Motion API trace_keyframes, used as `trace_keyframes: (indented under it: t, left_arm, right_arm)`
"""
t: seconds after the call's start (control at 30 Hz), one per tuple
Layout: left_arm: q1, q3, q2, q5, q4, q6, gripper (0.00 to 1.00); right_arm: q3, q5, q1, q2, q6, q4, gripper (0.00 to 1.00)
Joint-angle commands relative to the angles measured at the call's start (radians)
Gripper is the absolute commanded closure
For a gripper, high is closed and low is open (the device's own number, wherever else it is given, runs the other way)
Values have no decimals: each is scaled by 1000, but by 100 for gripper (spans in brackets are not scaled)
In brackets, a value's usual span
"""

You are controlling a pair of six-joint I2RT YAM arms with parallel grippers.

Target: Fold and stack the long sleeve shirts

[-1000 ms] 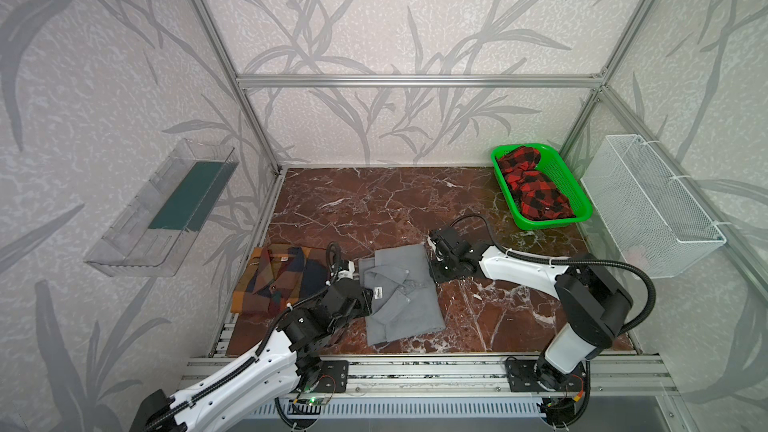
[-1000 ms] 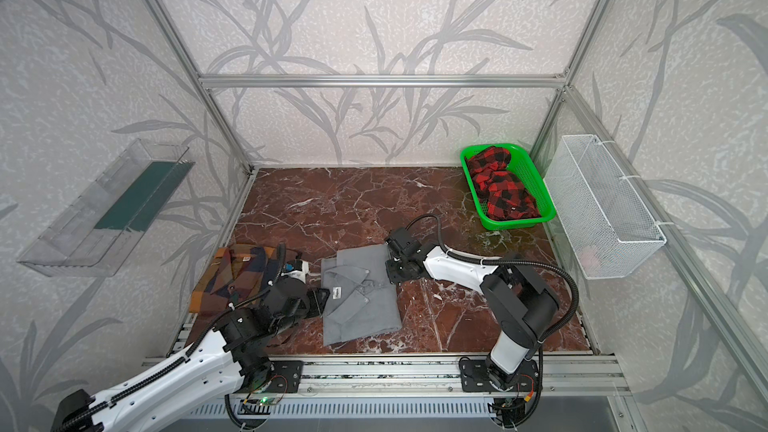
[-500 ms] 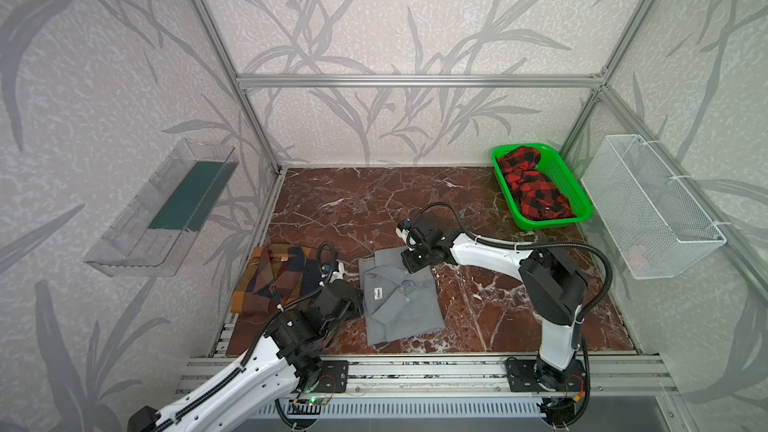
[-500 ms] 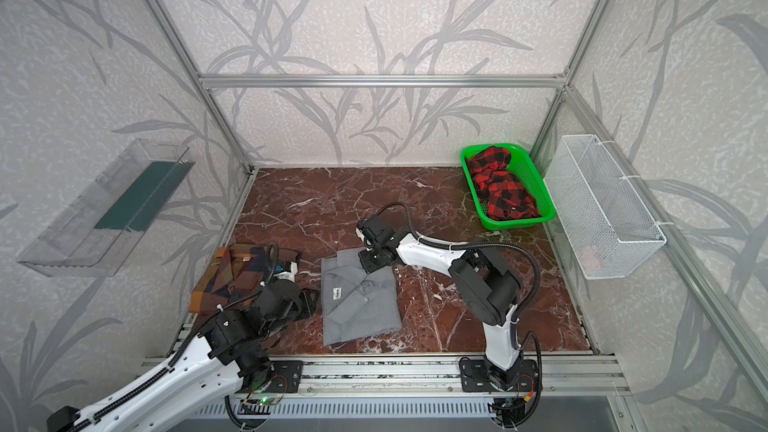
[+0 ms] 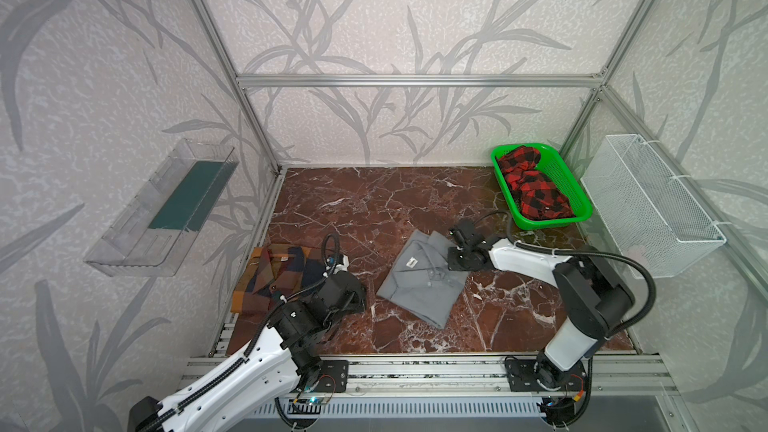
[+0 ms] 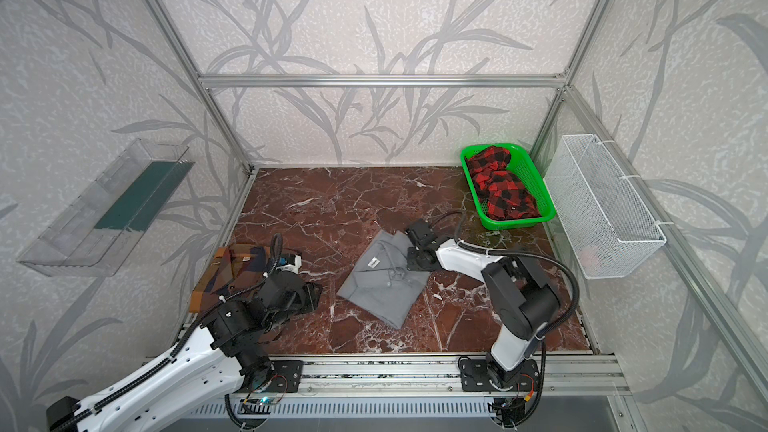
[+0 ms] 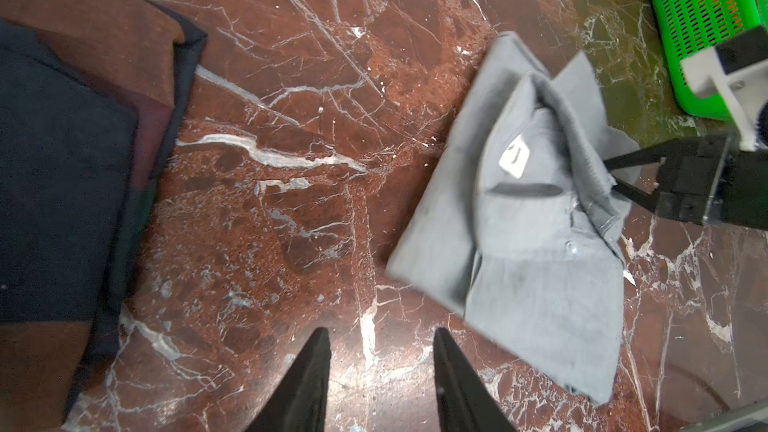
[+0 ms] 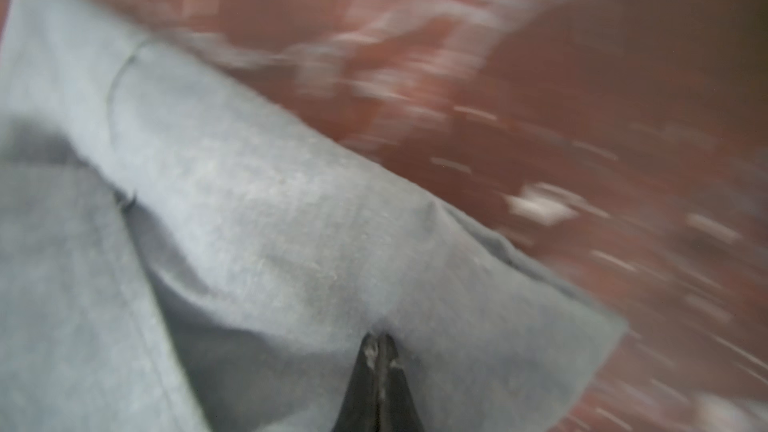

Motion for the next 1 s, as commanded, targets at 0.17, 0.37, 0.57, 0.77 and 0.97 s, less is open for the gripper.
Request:
trace_keyframes:
  t: [0.17, 0.37, 0.57, 0.77, 0.97]
  left_arm:
    - [9, 70, 160, 162, 131, 85, 50]
    - [7, 113, 297, 282, 229, 88, 48]
    - [6, 190, 487, 361, 324, 110, 44]
    - [7, 259, 674, 419, 359, 147, 36]
    - [7, 325, 813, 473, 402, 168, 26]
  right_arm:
    - [-279, -53, 85, -417, 215, -29, 69]
    - [-254, 27, 76, -632, 99, -144, 58]
    - [-201, -159, -113, -581, -72, -168, 46]
    - [-210, -197, -255, -488, -145, -157, 42]
    - [-246, -283, -342, -405, -177, -33, 39]
